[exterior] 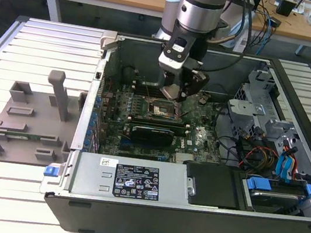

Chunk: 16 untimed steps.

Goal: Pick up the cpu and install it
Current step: 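Place the cpu into insertion slot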

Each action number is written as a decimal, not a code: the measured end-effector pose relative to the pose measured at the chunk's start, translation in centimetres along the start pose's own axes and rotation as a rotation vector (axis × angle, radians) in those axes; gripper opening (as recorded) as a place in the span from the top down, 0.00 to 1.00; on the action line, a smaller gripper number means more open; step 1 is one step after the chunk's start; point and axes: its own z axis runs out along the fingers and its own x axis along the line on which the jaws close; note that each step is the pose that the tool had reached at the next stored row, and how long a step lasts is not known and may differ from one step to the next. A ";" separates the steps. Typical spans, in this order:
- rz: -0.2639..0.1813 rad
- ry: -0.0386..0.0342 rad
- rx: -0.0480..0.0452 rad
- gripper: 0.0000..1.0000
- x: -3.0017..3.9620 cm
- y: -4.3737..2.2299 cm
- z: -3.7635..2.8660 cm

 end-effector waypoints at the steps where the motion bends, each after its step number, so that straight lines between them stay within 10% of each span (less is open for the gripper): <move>1: 0.015 0.0003 0.0003 0.45 0.00 0.00 0.00; 16: 0.215 0.0049 0.0033 0.45 0.00 0.00 0.04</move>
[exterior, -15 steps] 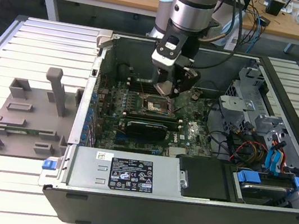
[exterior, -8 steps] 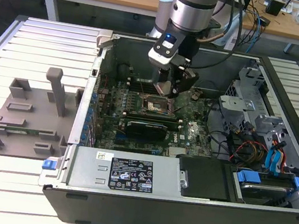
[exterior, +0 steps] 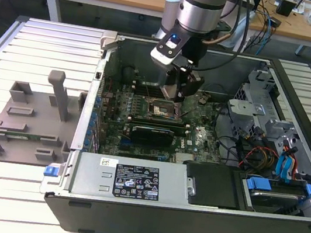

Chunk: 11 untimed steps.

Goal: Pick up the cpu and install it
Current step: 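Place the cpu into insertion slot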

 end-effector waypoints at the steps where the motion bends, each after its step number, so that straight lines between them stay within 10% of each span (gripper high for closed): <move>1: 0.018 0.0004 0.0003 0.45 0.00 0.00 0.00; 11: 0.182 0.0042 0.0028 0.45 0.00 0.00 0.04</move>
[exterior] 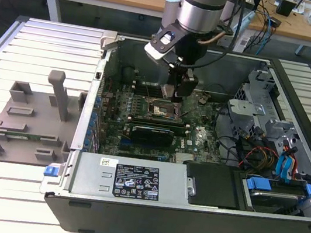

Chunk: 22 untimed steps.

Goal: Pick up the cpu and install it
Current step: 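Place the cpu into insertion slot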

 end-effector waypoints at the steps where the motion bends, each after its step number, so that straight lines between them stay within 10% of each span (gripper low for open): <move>1: 0.039 0.0009 0.0006 0.45 0.00 0.00 0.01; 5: 0.195 0.0046 0.0030 0.45 0.00 0.00 0.05; 22: 0.310 0.0073 0.0048 0.45 0.01 0.01 0.07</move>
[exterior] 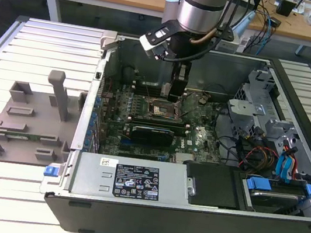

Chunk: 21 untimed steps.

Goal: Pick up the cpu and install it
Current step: 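Place the cpu into insertion slot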

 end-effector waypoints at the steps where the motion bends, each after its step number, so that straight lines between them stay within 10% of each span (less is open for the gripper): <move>1: -0.003 -0.0003 0.0000 0.45 0.00 0.00 0.00; 14: -0.320 -0.0092 -0.0053 0.45 0.00 0.00 0.02; 21: -0.328 -0.0096 -0.0056 0.45 0.01 0.00 0.11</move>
